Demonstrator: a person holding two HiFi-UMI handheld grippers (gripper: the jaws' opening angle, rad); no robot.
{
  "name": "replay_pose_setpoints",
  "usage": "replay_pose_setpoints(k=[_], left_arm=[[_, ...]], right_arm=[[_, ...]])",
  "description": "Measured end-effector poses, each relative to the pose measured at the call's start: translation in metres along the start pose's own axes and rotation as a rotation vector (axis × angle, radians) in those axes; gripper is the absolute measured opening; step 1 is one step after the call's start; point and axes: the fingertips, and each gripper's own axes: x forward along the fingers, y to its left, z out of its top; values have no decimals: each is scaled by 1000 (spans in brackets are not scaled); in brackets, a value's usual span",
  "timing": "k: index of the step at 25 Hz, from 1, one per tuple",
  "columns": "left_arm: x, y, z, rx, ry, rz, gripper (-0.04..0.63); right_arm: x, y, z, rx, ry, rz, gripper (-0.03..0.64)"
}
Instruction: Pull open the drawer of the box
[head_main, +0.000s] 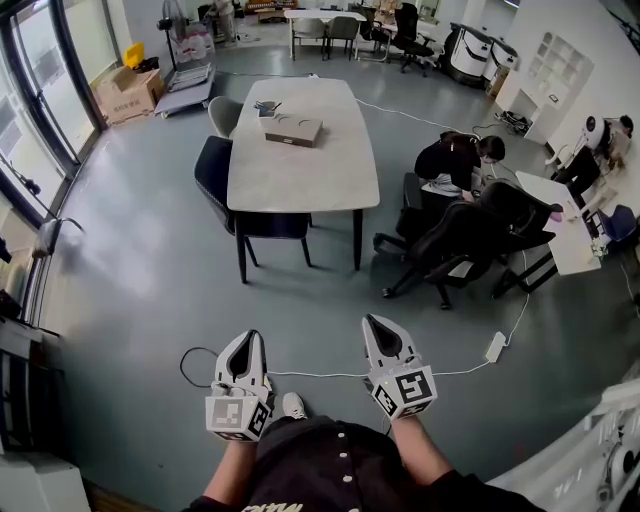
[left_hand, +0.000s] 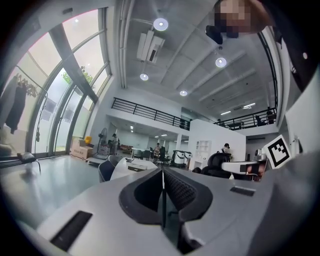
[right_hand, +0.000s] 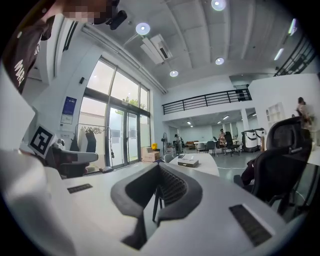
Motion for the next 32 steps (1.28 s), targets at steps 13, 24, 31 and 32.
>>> replay_pose_setpoints(k=[13,24,31,32], left_arm=[[23,42,3,24,18,-54,18],[89,65,0,14,34,-51,18],[160,87,3,19,36,-32,18],[169,88,4,21,37,-31,18]], right_arm=[[39,11,-9,14,8,-81,-3],[105,-25,-13,26,19,-78,-3],[169,-65,-6,19,21,-65,-3],[177,-70,-5,19,21,-63,-3]])
